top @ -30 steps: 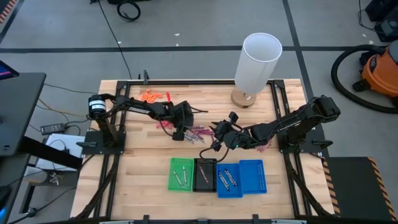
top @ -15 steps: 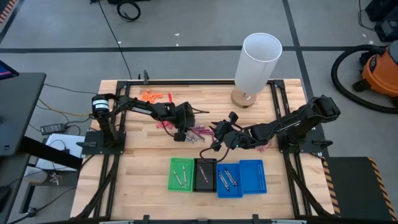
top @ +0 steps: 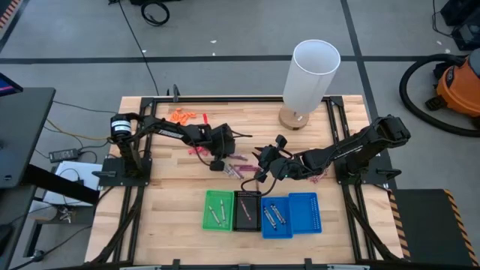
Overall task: Sort crayons
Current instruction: Put the white crayon into the green bin
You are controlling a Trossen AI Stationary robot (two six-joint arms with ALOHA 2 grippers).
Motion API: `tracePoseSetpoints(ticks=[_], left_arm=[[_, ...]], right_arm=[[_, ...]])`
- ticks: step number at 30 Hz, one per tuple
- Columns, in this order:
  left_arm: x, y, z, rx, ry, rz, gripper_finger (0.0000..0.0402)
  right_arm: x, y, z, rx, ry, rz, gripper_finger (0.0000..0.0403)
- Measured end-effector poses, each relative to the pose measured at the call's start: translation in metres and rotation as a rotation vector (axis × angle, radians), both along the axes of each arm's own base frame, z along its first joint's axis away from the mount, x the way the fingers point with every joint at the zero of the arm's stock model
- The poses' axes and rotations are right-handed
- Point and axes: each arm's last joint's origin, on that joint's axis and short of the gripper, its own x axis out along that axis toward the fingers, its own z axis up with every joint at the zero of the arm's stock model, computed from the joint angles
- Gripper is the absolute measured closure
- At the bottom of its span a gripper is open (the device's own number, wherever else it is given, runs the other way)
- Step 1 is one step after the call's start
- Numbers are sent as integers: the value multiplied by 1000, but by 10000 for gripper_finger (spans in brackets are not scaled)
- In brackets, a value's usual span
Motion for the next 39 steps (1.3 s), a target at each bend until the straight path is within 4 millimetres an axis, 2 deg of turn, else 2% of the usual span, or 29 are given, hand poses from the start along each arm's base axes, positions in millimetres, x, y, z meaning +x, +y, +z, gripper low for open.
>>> tracePoseSetpoints(ticks=[5,10,16,21,27,32,39], left_arm=[[-5,-1,13,41,-6,23,382],[-10,-3,35,96,-45,40,382],[-17,-21,58,90,-62,8,382],[-21,-50,69,-8,-73,-111,382],[-27,-102,69,-147,-29,-361,381],[-31,-143,69,-117,-34,-535,381],[-36,-171,65,-49,-24,-626,376]], right_arm=[[0,0,0,0,2,0,305],[0,0,0,0,2,0,305],[0,0,-1,6,3,-2,305],[-1,0,-1,4,13,-3,305],[-2,0,-2,10,16,-8,305],[-1,0,-2,14,10,-9,305],[0,0,-1,18,-8,-8,305]])
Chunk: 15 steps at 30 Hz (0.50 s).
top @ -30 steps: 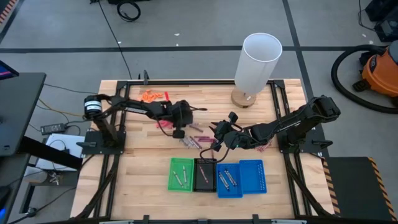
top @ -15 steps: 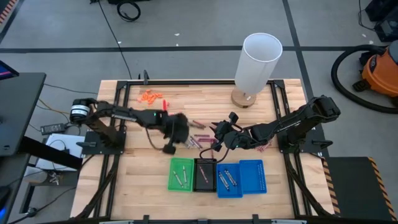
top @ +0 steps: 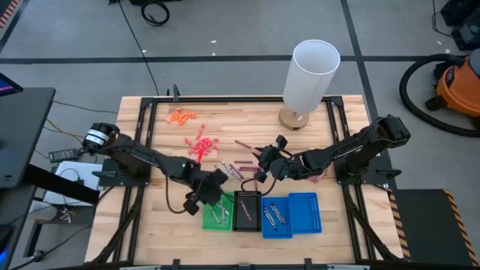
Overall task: Sort crayons
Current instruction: Put the white crayon into the green bin, then put the red crayon into the right blue bin
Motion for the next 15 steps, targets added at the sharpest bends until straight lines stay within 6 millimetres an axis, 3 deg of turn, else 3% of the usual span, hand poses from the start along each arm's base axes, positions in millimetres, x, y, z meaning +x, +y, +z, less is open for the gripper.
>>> tracePoseSetpoints(ticks=[8,11,15], left_arm=[[2,-6,-7,136,-30,10,277],[4,1,0,171,-64,70,250],[10,26,4,204,-82,169,243]], right_arm=[[1,1,1,8,-8,9,305],[0,1,0,10,-4,13,305],[0,1,0,16,-2,11,305]])
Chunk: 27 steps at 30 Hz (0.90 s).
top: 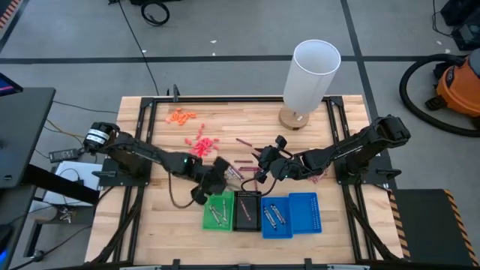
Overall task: Sort crayons
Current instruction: Put the red crayon into the right blue bin
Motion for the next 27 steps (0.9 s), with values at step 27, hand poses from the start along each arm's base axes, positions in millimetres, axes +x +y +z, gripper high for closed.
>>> tracePoseSetpoints(ticks=[27], left_arm=[[-52,56,2,-90,-17,255,285]], right_arm=[[30,-90,-61,184,115,-4,299]])
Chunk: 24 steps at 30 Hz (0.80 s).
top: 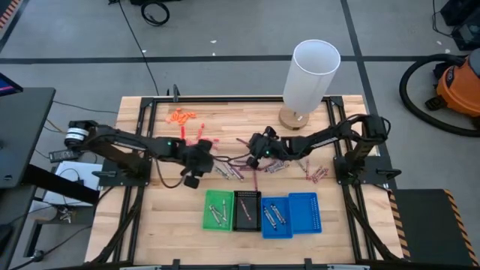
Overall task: Sort crayons
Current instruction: Put the red crayon into the right blue bin
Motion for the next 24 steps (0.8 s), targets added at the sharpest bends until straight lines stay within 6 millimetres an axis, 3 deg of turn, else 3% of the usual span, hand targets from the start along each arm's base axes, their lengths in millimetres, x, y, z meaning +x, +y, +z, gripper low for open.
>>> tracePoseSetpoints(ticks=[9,24], left_arm=[[-22,-1,16,-80,-231,106,286],[-43,-19,13,-176,-428,80,286]], right_arm=[[1,-27,0,33,-43,1,245],[16,-48,-61,-11,14,52,248]])
